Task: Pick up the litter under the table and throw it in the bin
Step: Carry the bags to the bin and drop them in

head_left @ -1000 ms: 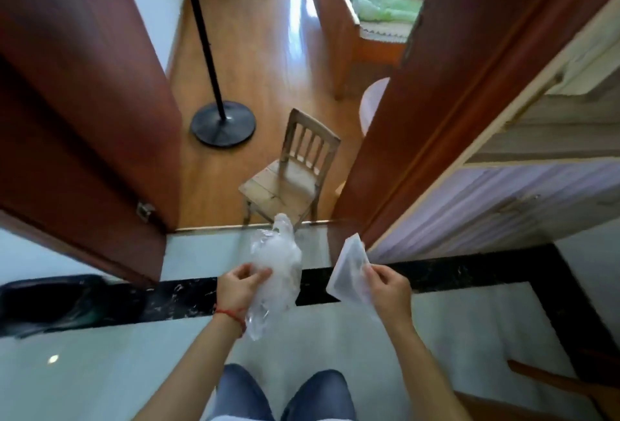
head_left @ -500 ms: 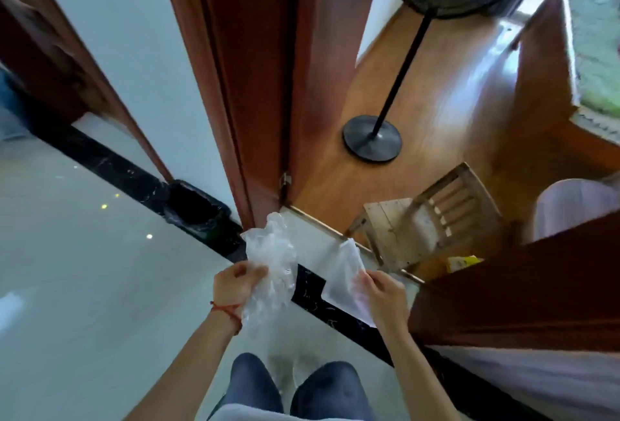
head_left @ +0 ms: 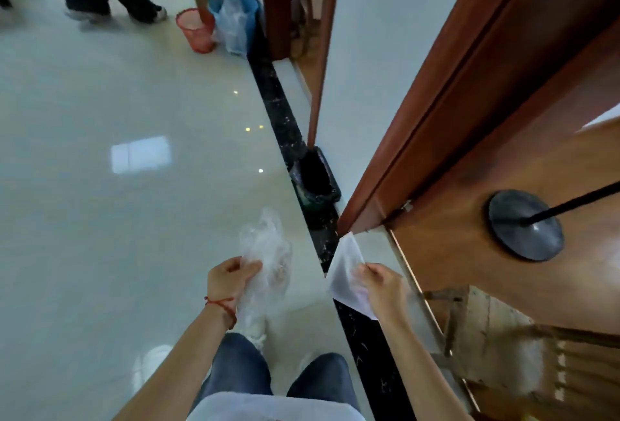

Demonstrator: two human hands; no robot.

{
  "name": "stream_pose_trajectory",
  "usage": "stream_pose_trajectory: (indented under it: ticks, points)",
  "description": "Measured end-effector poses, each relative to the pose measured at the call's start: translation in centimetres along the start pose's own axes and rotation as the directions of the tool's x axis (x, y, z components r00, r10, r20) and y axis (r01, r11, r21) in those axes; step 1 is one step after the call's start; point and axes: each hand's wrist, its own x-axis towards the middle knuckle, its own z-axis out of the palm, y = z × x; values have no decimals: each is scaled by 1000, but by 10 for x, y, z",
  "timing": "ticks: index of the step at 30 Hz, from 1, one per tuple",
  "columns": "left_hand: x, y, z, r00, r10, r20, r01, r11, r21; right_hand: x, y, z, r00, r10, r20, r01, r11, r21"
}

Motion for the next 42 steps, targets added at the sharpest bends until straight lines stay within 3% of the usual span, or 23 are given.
stream_pose_trajectory:
  ticks: [8,21,38,42]
  points:
    - [59,15,-63,988,-70,-139,47,986,-162,39,-75,82,980,-111,163,107,994,32]
    - [216,91,-156,983,-106,-149,78,981,-180,122,-196,207,984,-128,120,126,992,27]
    - [378,233,-124,991,-59,-121,40,988,-148,294,-301,249,991,-99,91,91,992,84]
    - [405,261,-108,996,-18,-91,11,997,-74,320,-314,250,994,-70,87,61,993,101]
